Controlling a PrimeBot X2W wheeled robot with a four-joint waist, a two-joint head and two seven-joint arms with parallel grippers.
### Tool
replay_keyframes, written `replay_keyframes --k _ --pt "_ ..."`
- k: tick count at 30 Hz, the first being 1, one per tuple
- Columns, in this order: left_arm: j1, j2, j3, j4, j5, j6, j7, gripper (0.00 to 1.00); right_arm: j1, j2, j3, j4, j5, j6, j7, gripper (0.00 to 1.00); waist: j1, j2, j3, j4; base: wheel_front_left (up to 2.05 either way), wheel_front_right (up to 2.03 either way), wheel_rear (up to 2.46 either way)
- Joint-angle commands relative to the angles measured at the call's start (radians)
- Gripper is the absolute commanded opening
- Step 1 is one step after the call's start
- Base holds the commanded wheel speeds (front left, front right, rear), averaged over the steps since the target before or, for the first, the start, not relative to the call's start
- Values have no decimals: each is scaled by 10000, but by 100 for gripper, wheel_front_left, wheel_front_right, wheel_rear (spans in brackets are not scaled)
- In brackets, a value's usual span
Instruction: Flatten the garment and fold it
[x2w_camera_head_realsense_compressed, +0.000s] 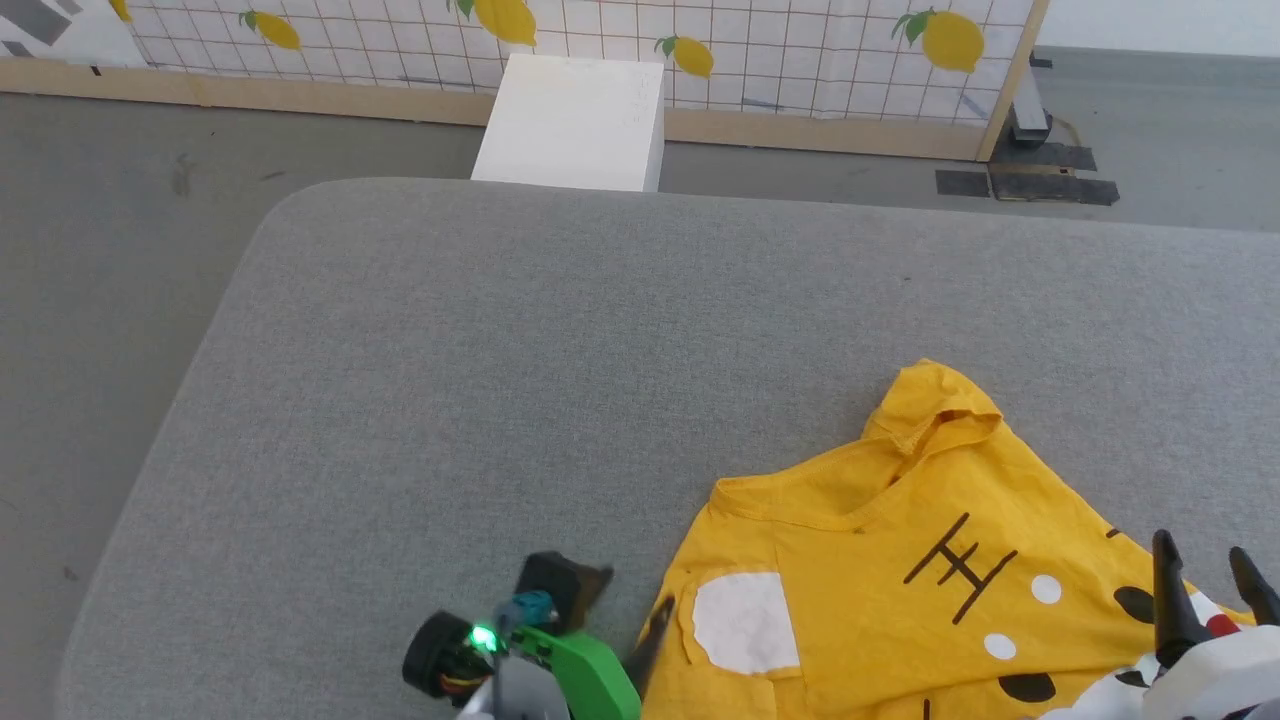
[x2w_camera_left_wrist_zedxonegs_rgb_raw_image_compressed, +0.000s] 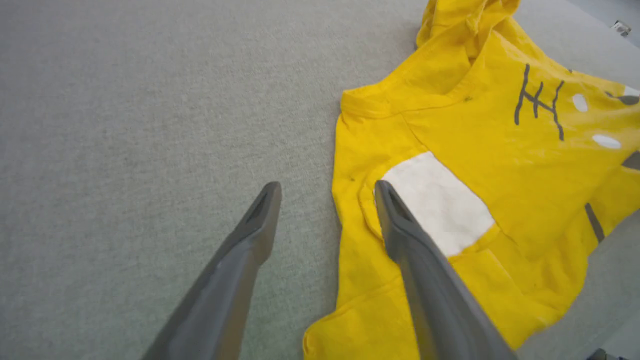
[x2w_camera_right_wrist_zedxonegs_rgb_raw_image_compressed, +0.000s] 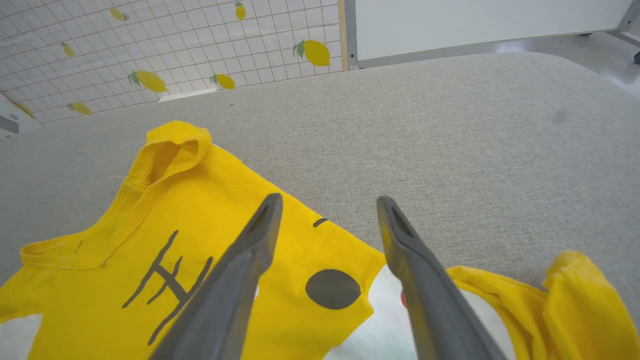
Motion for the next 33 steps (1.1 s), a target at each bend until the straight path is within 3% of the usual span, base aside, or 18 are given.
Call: replay_keyframes --k 1,11,12,13,14,18,25,28,31,32,33 --pt "90 224 -298 33 -211 -64 573 100 -140 -7 111 79 76 -13 -119 100 0 0 -11 7 0 0 0" --pt "471 925 -1107 -26 -1396 -64 4472 100 -287 -7 618 362 231 -13 -289 100 0 0 -28 -202 0 0 0" --pt "485 986 -1127 -39 -1446 -64 4708 47 -299 -7 661 383 249 -13 -306 100 0 0 -20 -232 0 0 0" --pt "487 1061 -1133 -91 -1492 -64 4889 10 -318 -7 713 407 274 -13 -327 100 0 0 -8 -272 0 0 0" --pt "470 1110 -1091 -160 -1530 -58 4922 0 -334 -7 744 423 278 -13 -340 100 0 0 5 -301 0 0 0" --pt "153 1521 -590 -496 -1209 371 4237 0 -408 -7 842 462 282 -13 -375 100 0 0 70 -401 0 0 0" --pt "-638 2274 1418 -652 -839 2054 2230 0 -727 -7 1122 380 155 -13 -323 100 0 0 355 -513 0 0 0" --pt "-776 2376 2108 -361 -887 2703 1714 0 -1005 -7 1406 382 4 -13 -246 100 0 0 509 -561 0 0 0" --pt "-704 2226 2467 -52 -1216 2923 1537 0 -1339 -7 1714 442 -157 -13 -162 100 0 0 648 -586 0 0 0" --pt "-680 2119 2585 22 -1378 2924 1351 23 -1506 -7 1814 492 -218 -13 -124 100 0 0 709 -580 0 0 0" --pt "-647 2026 2637 82 -1484 2901 1187 100 -1655 -7 1901 547 -262 -13 -102 100 0 0 754 -566 0 0 0"
